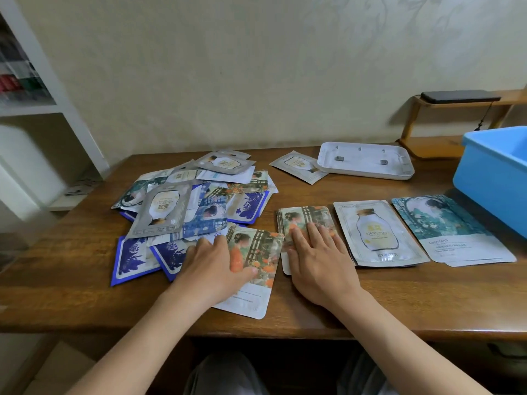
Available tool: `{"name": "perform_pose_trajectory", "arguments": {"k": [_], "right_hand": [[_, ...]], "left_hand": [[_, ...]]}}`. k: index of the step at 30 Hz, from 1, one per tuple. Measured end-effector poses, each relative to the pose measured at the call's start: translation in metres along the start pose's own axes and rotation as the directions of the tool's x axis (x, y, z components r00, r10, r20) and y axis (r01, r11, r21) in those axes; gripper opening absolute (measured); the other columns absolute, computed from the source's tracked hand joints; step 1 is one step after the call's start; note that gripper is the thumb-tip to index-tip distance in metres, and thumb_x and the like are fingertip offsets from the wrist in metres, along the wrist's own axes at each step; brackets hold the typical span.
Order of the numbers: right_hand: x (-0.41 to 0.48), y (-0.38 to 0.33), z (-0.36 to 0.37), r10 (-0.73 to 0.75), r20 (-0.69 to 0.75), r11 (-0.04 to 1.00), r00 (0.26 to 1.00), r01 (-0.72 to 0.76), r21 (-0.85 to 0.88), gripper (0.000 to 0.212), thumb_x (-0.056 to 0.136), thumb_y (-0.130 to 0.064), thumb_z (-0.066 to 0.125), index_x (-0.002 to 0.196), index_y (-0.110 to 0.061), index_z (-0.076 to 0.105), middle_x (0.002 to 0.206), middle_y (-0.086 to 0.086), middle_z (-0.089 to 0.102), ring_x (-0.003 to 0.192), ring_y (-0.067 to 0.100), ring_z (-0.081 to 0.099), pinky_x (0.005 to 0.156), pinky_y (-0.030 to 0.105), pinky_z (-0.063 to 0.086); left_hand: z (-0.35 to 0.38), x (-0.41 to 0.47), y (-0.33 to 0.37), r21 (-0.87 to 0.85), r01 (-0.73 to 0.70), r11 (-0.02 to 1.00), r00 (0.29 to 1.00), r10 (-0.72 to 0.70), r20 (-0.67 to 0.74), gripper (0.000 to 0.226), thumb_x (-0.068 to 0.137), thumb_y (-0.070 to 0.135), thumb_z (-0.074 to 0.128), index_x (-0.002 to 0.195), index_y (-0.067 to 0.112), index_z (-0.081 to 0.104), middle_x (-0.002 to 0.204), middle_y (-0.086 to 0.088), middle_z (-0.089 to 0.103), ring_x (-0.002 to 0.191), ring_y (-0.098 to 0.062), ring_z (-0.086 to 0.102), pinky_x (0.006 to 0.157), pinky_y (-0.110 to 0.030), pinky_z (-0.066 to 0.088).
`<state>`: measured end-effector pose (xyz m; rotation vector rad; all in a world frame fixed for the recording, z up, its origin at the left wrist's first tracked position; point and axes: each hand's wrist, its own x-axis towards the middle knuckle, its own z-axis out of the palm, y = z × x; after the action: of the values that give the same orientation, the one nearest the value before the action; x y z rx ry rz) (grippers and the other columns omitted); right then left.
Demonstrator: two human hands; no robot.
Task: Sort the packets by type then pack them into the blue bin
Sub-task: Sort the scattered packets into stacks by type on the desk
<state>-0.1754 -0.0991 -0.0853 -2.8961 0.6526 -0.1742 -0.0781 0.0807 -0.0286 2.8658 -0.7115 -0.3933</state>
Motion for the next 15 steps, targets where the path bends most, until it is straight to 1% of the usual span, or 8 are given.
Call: {"name": "perform_pose_trajectory", "arguments": {"k": [2,4,6,8,10,11,13,15], "right_hand": [[-0.001,0.0,0.0,0.004,0.001,1.0,1.0,-0.004,-0.005,0.073,0.094,-0.056,0.001,0.161,-0.03,0.017,0.168,0.008,0.019,0.156,0.028,0.012,0.125,0.046,0.012],[-0.001,0.001,0.0,0.004,0.008,1.0,1.0,-0.004,-0.011,0.068,0.098,-0.055,0.008,0.161,-0.031,0.015,0.169,0.008,0.017,0.156,0.028,0.011,0.125,0.046,0.011],[0.0,0.001,0.0,0.001,0.005,1.0,1.0,-0.001,-0.008,0.065,0.1,-0.054,0.011,0.161,-0.03,0.014,0.169,0.008,0.017,0.156,0.028,0.01,0.125,0.047,0.011],[0.0,0.0,0.0,-0.001,0.006,1.0,1.0,0.001,0.0,0.068,0.098,-0.054,0.007,0.161,-0.03,0.014,0.169,0.008,0.016,0.156,0.028,0.01,0.125,0.047,0.011],[0.0,0.0,0.0,0.001,0.002,1.0,1.0,-0.001,0.004,0.075,0.092,-0.056,-0.003,0.16,-0.03,0.016,0.169,0.008,0.017,0.156,0.028,0.01,0.125,0.047,0.011],[0.0,0.001,0.0,0.004,-0.009,1.0,1.0,-0.004,0.009,0.079,0.089,-0.057,-0.005,0.16,-0.03,0.018,0.168,0.008,0.019,0.156,0.028,0.012,0.125,0.047,0.012],[0.0,0.0,0.002,0.003,-0.04,1.0,0.999,-0.002,0.023,0.076,0.092,-0.055,0.0,0.159,-0.029,0.023,0.166,0.009,0.024,0.155,0.029,0.016,0.125,0.047,0.013],[0.0,0.001,0.003,0.01,-0.06,0.998,0.998,-0.006,0.065,0.062,0.101,-0.048,0.011,0.156,-0.027,0.03,0.163,0.009,0.03,0.153,0.03,0.021,0.124,0.047,0.016]], "left_hand": [[-0.003,0.006,0.008,-0.033,0.061,0.998,0.998,-0.06,0.031,0.092,0.082,0.07,0.068,0.147,0.016,0.03,0.149,-0.014,0.036,0.14,-0.035,0.038,0.105,-0.044,0.042],[-0.006,0.013,0.013,-0.108,0.113,0.988,0.993,-0.107,0.059,0.095,0.079,0.064,0.076,0.145,0.012,0.031,0.145,-0.013,0.043,0.133,-0.032,0.046,0.097,-0.041,0.046],[-0.011,0.018,0.011,-0.213,0.161,0.964,0.986,-0.147,0.083,0.081,0.076,0.053,0.085,0.13,0.012,0.043,0.128,-0.007,0.057,0.117,-0.026,0.058,0.084,-0.036,0.05],[-0.015,0.025,0.003,-0.379,0.169,0.91,0.985,-0.138,0.107,0.052,0.078,0.035,0.089,0.111,0.01,0.057,0.107,-0.006,0.07,0.095,-0.021,0.069,0.078,-0.036,0.057],[-0.02,0.025,-0.002,-0.548,0.149,0.823,0.986,-0.084,0.143,0.021,0.085,0.016,0.083,0.097,0.007,0.069,0.091,-0.009,0.079,0.081,-0.023,0.076,0.075,-0.04,0.062],[-0.025,0.024,-0.003,-0.624,0.136,0.769,0.987,-0.051,0.152,0.014,0.088,0.01,0.08,0.097,0.004,0.071,0.09,-0.011,0.079,0.082,-0.026,0.077,0.077,-0.045,0.063],[-0.035,0.022,-0.004,-0.779,0.099,0.619,0.991,0.01,0.134,0.014,0.092,0.005,0.073,0.105,0.001,0.069,0.097,-0.013,0.079,0.092,-0.029,0.077,0.084,-0.051,0.061],[-0.044,0.022,0.001,-0.88,0.045,0.472,0.996,0.048,0.077,0.015,0.095,0.005,0.068,0.109,0.004,0.068,0.104,-0.01,0.079,0.1,-0.027,0.075,0.09,-0.049,0.057]]}}
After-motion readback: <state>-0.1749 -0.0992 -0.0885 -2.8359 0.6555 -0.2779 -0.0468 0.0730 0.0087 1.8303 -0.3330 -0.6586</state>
